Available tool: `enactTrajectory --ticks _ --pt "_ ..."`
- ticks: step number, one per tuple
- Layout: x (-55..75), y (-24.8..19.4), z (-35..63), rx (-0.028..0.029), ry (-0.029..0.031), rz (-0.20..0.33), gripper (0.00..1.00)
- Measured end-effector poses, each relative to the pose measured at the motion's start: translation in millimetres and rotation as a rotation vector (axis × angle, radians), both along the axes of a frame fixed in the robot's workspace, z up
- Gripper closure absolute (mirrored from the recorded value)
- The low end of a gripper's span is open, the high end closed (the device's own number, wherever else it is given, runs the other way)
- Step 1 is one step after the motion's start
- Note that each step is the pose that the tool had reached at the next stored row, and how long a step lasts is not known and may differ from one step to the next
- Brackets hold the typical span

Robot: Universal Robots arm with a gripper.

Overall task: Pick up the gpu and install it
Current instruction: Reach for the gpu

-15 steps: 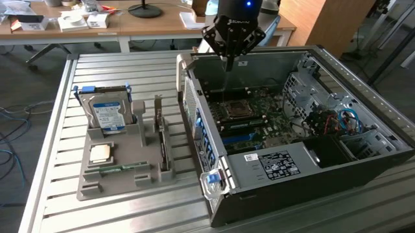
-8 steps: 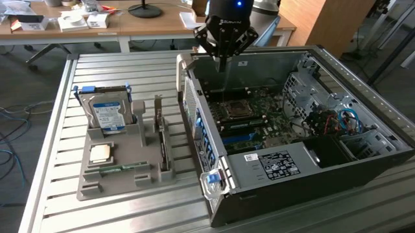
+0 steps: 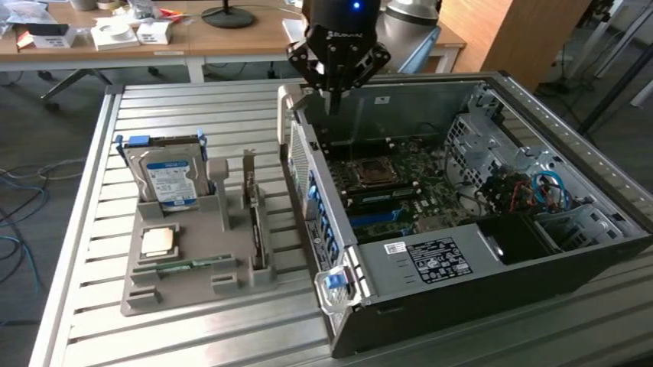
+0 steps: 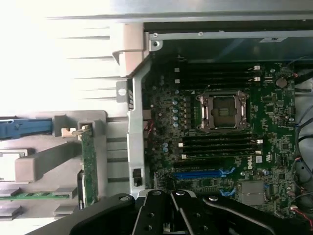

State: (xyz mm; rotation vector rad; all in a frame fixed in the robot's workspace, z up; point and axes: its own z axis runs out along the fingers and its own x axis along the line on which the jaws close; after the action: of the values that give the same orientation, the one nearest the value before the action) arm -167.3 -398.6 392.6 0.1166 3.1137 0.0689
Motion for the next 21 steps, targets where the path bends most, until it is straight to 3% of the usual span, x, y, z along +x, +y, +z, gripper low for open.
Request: enactTrajectory --ticks 21 --pt "-63.4 0.8 -0.8 -0.0001 0.0009 0.0 0.89"
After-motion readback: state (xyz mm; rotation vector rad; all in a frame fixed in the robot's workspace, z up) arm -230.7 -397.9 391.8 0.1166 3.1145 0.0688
